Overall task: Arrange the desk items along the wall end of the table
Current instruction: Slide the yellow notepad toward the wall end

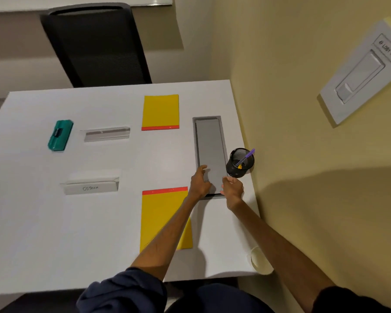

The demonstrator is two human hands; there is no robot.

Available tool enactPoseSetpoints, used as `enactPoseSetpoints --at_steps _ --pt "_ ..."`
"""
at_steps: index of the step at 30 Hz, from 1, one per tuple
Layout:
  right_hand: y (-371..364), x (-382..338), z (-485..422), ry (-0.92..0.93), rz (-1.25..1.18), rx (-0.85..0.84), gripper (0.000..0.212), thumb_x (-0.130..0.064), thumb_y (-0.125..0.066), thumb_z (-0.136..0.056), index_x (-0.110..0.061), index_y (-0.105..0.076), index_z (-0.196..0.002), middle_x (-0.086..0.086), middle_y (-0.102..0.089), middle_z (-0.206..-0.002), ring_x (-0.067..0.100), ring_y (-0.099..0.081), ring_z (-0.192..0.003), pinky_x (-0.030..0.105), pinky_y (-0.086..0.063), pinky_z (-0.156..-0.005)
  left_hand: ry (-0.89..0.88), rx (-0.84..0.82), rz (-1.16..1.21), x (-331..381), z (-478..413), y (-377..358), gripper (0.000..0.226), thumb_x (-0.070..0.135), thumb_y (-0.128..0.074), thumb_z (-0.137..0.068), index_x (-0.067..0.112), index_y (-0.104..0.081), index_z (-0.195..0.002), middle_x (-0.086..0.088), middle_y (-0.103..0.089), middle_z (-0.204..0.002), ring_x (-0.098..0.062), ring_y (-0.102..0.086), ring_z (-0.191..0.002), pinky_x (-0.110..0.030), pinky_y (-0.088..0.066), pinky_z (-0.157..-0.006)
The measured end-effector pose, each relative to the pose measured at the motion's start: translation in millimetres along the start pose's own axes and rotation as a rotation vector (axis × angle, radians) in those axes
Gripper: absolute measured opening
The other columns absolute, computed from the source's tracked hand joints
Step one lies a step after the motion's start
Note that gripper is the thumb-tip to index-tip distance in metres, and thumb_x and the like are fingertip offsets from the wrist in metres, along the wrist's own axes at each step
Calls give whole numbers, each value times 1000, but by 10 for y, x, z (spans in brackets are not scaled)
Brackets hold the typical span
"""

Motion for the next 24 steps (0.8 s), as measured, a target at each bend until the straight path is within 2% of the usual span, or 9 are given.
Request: enactPoseSetpoints --at_steps 3,6,8,10,11,13,14,19,24 --pt "-162 -42 168 39 90 -60 24 -14 -58 -96 0 -69 -112 21 -70 -115 32 -66 -100 51 -55 -96 15 66 22 -110 114 248 52 -7 -58 -88 0 -43 -138 -19 -57 -134 -35 -55 -124 -44 -50 -103" --pt "-343 -57 339 66 185 -128 23 -15 -58 -95 -3 -69 -112 17 -70 -113 33 -66 -108 46 -56 -96 15 134 3 -228 234 513 49 -6 -56 -90 1 -45 -137 -21 -58 -130 -34 -58 -118 -41 -52 -97" --pt "-466 -52 428 106 283 -164 18 -15 -57 -96 -7 -69 -106 14 -67 -103 29 -64 -98 34 -57 -83 24 181 -16 -329 315 682 48 -4 -58 -90 1 -47 -136 -20 -58 -130 -33 -58 -118 -41 -52 -98" --pt "-590 -23 532 131 396 -224 15 -17 -56 -97 -8 -65 -105 13 -60 -98 25 -58 -93 22 -51 -67 63 235 -41 -476 404 853 48 -1 -60 -90 2 -47 -137 -19 -56 -133 -31 -55 -123 -42 -51 -101" --pt "-656 28 575 116 420 -277 19 -17 -56 -98 -6 -62 -113 15 -60 -105 27 -60 -99 21 -53 -73 94 258 -70 -566 453 935 49 0 -59 -90 2 -46 -138 -18 -54 -136 -31 -52 -126 -41 -49 -103" --pt "-751 156 651 92 484 -346 40 -17 -59 -98 -2 -53 -134 16 -57 -133 32 -57 -122 33 -54 -98 177 279 -138 -775 562 1076 52 -1 -59 -89 1 -44 -139 -19 -49 -139 -32 -47 -131 -40 -44 -106" --pt "-774 208 697 92 528 -358 48 -18 -62 -96 -3 -48 -140 15 -52 -142 32 -54 -128 37 -51 -104 233 272 -177 -882 620 1129 53 0 -59 -88 0 -42 -138 -21 -47 -140 -34 -45 -132 -41 -42 -107" --pt "-851 451 848 43 589 -389 64 -24 -66 -93 -3 -39 -148 15 -45 -151 34 -49 -134 45 -44 -111 486 165 -340 -1296 895 1224 62 14 -65 -90 -3 -31 -140 -21 -33 -142 -36 -33 -135 -46 -40 -109" --pt "-875 654 911 71 685 -388 66 -23 -67 -92 -4 -39 -148 16 -44 -151 34 -48 -135 45 -43 -111 571 184 -301 -1559 1029 1226 60 15 -65 -90 -3 -32 -137 -20 -32 -144 -35 -32 -137 -44 -39 -110"
Point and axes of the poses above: each hand's wrist, its own z-axis away from the middle knuckle, its own y-axis out of the back of the hand, x = y × z, the point moved 5 cm from there along -z, towards the middle knuckle
